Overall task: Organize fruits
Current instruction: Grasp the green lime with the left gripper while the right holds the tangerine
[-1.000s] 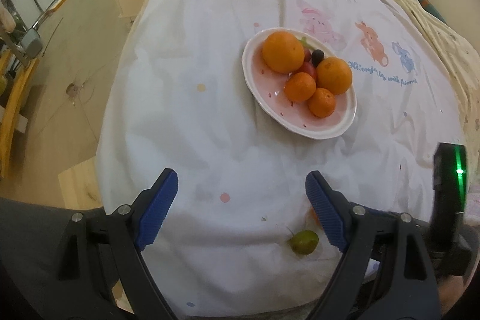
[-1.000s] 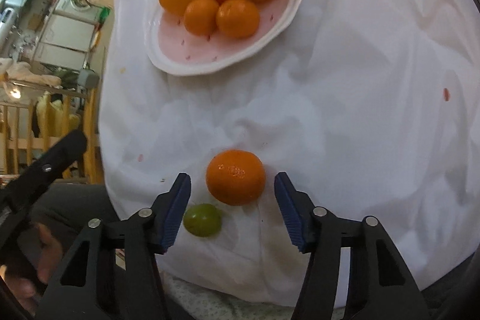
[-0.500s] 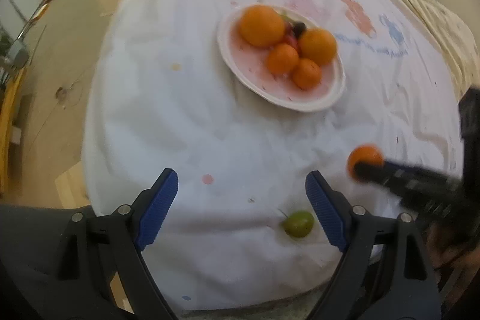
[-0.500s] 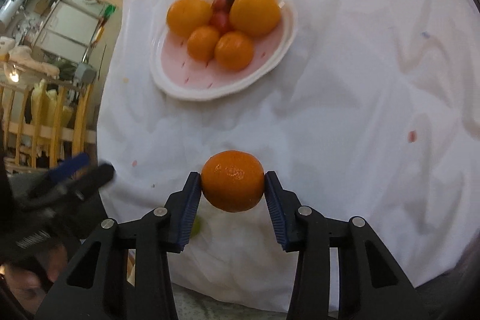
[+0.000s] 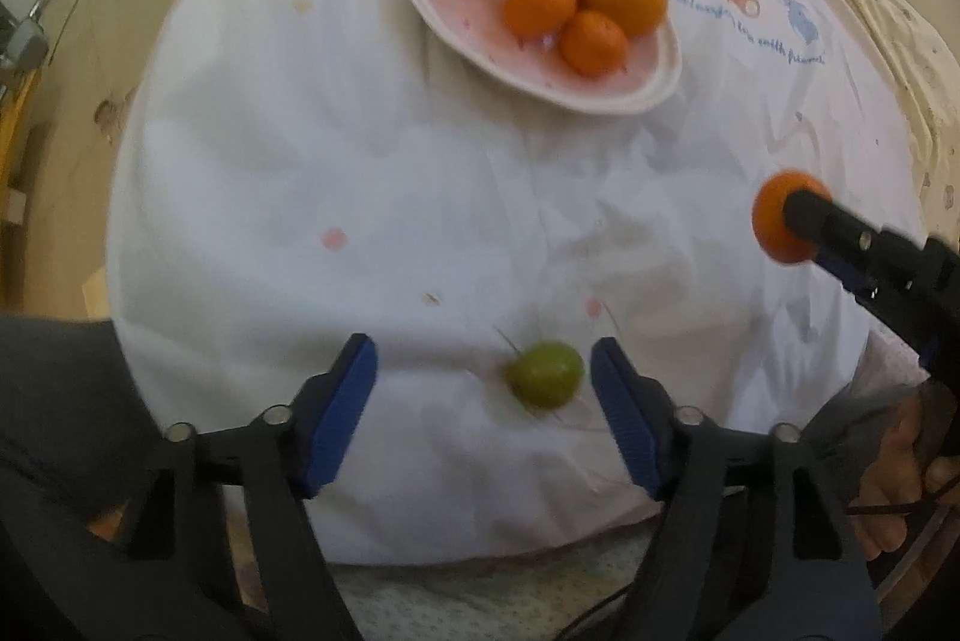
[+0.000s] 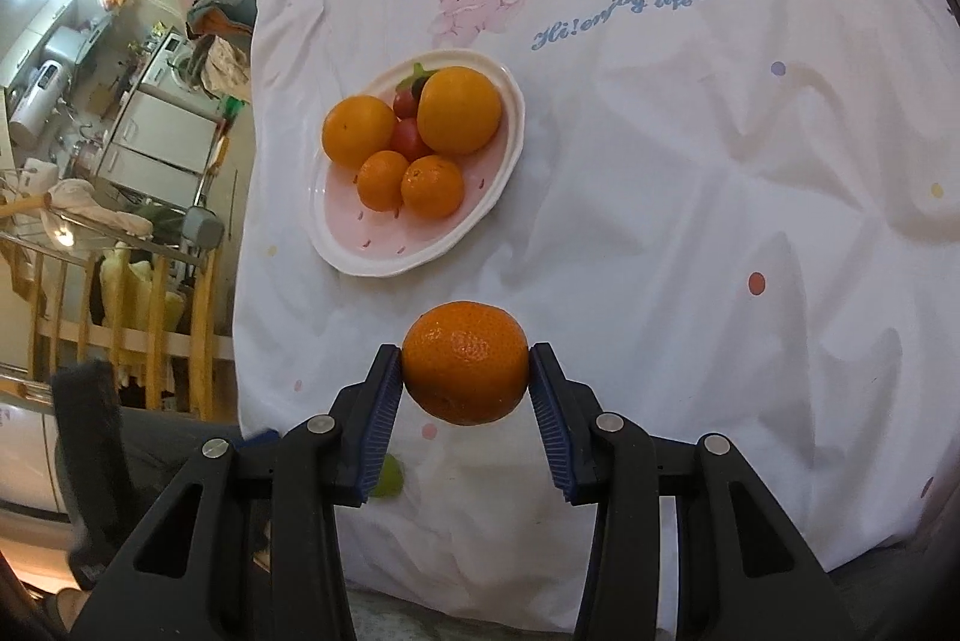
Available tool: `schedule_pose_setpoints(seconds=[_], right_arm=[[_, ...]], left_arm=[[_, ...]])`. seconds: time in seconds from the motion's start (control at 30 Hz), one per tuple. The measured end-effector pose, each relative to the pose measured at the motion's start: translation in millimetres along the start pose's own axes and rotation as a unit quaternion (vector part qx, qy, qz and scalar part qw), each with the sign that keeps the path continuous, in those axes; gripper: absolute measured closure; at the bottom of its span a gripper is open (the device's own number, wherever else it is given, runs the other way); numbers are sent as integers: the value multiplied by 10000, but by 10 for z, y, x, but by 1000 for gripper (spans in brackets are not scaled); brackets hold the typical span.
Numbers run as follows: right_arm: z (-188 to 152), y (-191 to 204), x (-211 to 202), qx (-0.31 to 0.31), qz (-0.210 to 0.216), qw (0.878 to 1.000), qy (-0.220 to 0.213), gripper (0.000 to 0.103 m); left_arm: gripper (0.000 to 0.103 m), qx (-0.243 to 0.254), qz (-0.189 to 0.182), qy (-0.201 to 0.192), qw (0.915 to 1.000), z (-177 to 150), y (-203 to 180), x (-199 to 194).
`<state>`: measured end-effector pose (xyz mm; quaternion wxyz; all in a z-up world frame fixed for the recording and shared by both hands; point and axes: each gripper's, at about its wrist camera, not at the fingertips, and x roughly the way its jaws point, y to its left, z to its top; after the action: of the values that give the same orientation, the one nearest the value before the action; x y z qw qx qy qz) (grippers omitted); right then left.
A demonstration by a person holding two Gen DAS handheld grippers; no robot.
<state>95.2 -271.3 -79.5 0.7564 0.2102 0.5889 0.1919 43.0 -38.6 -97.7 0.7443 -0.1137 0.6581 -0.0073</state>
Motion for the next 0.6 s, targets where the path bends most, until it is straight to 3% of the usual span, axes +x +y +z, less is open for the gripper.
schedule_pose_setpoints(seconds=[0.13, 0.43, 0.6], right_arm=[[0, -59, -33, 190, 215, 9996, -34, 58], [7, -96, -133, 285, 394, 9986, -214, 58], [13, -84, -139, 285, 436, 9984, -239, 58]], left_arm=[[48, 14, -15, 165, 9999, -91, -170, 107], [56, 119, 507, 229, 9984, -120, -346, 336], [76, 258, 574, 153, 9979, -138, -370, 323]])
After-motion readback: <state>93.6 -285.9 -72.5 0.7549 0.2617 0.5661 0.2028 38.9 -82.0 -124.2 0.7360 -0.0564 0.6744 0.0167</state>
